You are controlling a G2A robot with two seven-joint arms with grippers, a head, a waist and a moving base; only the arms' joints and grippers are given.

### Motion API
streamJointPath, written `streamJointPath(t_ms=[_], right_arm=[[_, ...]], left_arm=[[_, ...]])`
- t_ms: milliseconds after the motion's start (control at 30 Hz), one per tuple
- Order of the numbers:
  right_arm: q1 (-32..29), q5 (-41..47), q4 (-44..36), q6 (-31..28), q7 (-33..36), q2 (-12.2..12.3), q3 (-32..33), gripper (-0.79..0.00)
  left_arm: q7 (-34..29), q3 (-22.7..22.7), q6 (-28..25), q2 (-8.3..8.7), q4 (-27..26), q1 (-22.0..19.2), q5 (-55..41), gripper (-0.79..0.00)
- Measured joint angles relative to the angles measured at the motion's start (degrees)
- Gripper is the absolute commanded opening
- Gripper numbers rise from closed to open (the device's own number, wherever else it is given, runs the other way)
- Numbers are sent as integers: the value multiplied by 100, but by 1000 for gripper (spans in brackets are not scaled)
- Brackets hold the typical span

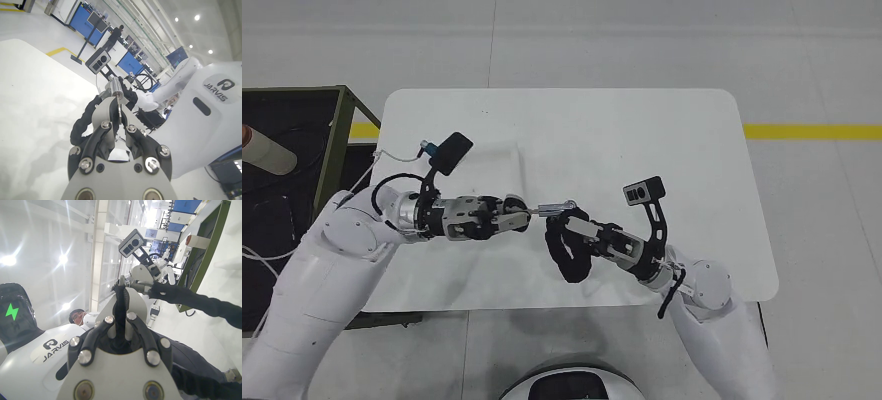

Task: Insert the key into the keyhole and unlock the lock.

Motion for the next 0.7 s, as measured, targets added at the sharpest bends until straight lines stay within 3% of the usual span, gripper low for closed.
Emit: streamJointPath(t_ms=[267,367,633,667,700], right_arm=[[55,33,36,-23,-86,10,-38,-785],[51,71,51,2,-92,17,-50,-785],[49,77,50,7,-85,18,-50,-785],[49,77,50,7,-85,18,-50,-785],[48,75,50,8,-88,18,-50,-785]], left_arm=[[1104,-386,-1016,-29,-176,333,1796,-785],[1399,-444,-1040,-58,-265,418,2293,-785],[1376,-440,-1033,-57,-263,414,2254,-785],[1376,-440,-1033,-57,-263,414,2254,-739],[1376,-440,-1033,-57,-263,414,2255,-385]])
